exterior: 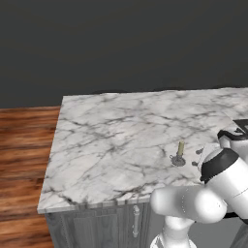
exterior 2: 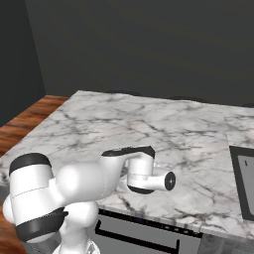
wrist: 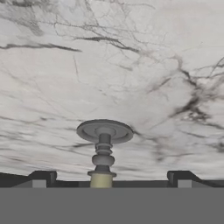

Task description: Pick the candle and candle from the dining table and place them in the open cabinet. Close the cabinet after placing the objects.

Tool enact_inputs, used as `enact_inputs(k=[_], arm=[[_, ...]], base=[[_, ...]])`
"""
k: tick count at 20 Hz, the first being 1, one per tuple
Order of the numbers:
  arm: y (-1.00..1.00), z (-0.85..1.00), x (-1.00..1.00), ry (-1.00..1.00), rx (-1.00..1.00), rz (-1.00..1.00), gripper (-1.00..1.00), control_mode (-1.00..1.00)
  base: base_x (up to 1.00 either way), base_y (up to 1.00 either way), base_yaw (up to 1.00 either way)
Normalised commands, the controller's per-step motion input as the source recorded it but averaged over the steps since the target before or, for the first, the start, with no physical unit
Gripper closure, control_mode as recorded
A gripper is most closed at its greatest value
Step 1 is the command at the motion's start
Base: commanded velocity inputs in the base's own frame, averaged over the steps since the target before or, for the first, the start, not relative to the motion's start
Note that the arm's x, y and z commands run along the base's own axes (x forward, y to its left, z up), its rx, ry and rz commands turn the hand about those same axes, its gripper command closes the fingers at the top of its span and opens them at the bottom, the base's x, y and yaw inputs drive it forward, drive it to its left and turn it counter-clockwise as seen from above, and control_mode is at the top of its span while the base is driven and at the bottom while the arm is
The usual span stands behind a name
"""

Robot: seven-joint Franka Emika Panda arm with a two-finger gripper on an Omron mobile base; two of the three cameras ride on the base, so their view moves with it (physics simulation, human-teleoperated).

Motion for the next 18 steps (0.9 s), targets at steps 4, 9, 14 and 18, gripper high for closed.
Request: enact_inputs(k=[4, 9, 14, 18], arm=[[0.12, 0.00, 0.08, 0.00, 0.00, 0.00, -1.00, -1.00], [0.01, 0.00, 0.21, 0.06, 0.00, -0.02, -1.00, -1.00], [0.01, 0.00, 0.11, 0.05, 0.00, 0.00, -1.00, -1.00], [0.01, 0.00, 0.00, 0.01, 0.00, 0.00, -1.00, -1.00]], base=[[0.00, 0.00, 0.00], [0.00, 0.00, 0.00], [0.00, 0.00, 0.00], [0.00, 0.00, 0.00]])
